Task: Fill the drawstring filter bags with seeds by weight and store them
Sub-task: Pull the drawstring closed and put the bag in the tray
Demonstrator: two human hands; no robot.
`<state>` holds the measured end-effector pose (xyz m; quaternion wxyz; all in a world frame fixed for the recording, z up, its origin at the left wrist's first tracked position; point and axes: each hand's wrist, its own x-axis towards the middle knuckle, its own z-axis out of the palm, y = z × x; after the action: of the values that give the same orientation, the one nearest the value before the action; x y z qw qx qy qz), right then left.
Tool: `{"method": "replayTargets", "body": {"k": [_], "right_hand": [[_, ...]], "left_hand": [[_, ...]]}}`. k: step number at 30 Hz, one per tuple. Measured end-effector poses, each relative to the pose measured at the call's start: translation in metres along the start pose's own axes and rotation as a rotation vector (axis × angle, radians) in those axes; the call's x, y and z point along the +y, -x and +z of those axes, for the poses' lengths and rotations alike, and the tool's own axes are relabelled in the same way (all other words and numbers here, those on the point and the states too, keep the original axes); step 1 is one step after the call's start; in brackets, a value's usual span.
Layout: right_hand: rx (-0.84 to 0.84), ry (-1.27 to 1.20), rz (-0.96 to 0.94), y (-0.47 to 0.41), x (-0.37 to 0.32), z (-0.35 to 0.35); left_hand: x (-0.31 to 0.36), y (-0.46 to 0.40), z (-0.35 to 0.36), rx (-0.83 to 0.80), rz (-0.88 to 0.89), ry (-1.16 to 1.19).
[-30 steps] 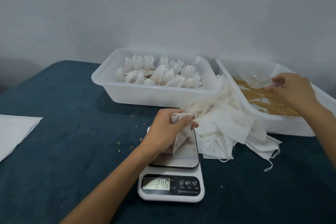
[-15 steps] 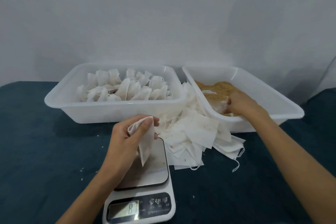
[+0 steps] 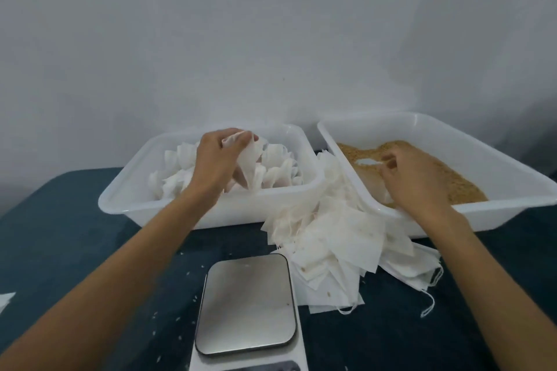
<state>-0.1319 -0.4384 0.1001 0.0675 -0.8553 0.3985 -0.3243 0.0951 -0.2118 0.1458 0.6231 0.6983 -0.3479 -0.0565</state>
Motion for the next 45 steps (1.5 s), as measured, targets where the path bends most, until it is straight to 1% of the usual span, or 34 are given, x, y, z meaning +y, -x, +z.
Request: {"method": "replayTargets", "body": {"k": [5,7,9,12,14,19,22,27,29,30,31,33,34,35,37,38,39,41,43,45], "right_hand": [[-0.024,-0.039,0.035,0.004,0.006,0.004],[-0.028,-0.042,0.039,0.004,0.005,0.005],[-0.033,-0.078,0.044,0.003,0.005,0.006],[-0.043,-0.084,0.038,0.003,0.005,0.004],[-0.055,-0.084,0.04,0.004,0.005,0.002],[-0.071,-0.108,0.05,0.005,0.003,0.0],[-0.082,-0.121,0.064,0.006,0.003,0.0],[-0.071,-0.073,0.061,0.005,0.005,0.002],[-0.072,-0.08,0.061,0.006,0.004,0.001],[-0.07,-0.086,0.061,0.006,0.004,0.001],[-0.068,-0.092,0.061,0.007,0.003,0.0],[-0.067,-0.096,0.053,0.007,0.003,0.0],[-0.065,-0.1,0.054,0.007,0.003,0.0],[-0.066,-0.108,0.058,0.008,0.003,0.0],[-0.07,-0.118,0.058,0.008,0.003,-0.001],[-0.069,-0.113,0.056,0.008,0.002,-0.002],[-0.067,-0.105,0.056,0.009,0.002,-0.002],[-0.067,-0.094,0.056,0.009,0.0,-0.003],[-0.059,-0.088,0.057,0.01,-0.001,-0.004],[-0.045,-0.085,0.051,0.01,-0.001,-0.004]], "left_hand": [[-0.018,-0.084,0.014,0.158,-0.014,-0.157],[-0.029,-0.108,0.023,0.176,-0.01,-0.242],[-0.042,-0.124,0.032,0.126,0.013,-0.393],[-0.062,-0.136,0.045,-0.045,0.043,-0.63],[-0.073,-0.141,0.052,-0.137,0.031,-0.729],[-0.087,-0.152,0.056,-0.18,0.011,-0.889],[-0.084,-0.155,0.057,-0.281,-0.028,-0.991],[-0.077,-0.153,0.059,-0.364,-0.074,-1.017],[-0.074,-0.146,0.06,-0.338,-0.077,-1.027],[-0.07,-0.141,0.061,-0.285,-0.041,-1.018],[-0.063,-0.134,0.063,-0.193,0.032,-0.988],[-0.044,-0.108,0.068,0.04,0.248,-0.851],[-0.031,-0.088,0.071,0.103,0.365,-0.746],[-0.021,-0.064,0.073,0.092,0.466,-0.648],[-0.005,-0.004,0.075,-0.093,0.601,-0.554],[-0.002,0.025,0.077,-0.211,0.612,-0.535],[-0.003,0.047,0.081,-0.324,0.565,-0.526],[-0.01,0.072,0.094,-0.481,0.392,-0.556],[-0.017,0.079,0.109,-0.553,0.251,-0.627],[-0.02,0.08,0.123,-0.586,0.21,-0.652]]}}
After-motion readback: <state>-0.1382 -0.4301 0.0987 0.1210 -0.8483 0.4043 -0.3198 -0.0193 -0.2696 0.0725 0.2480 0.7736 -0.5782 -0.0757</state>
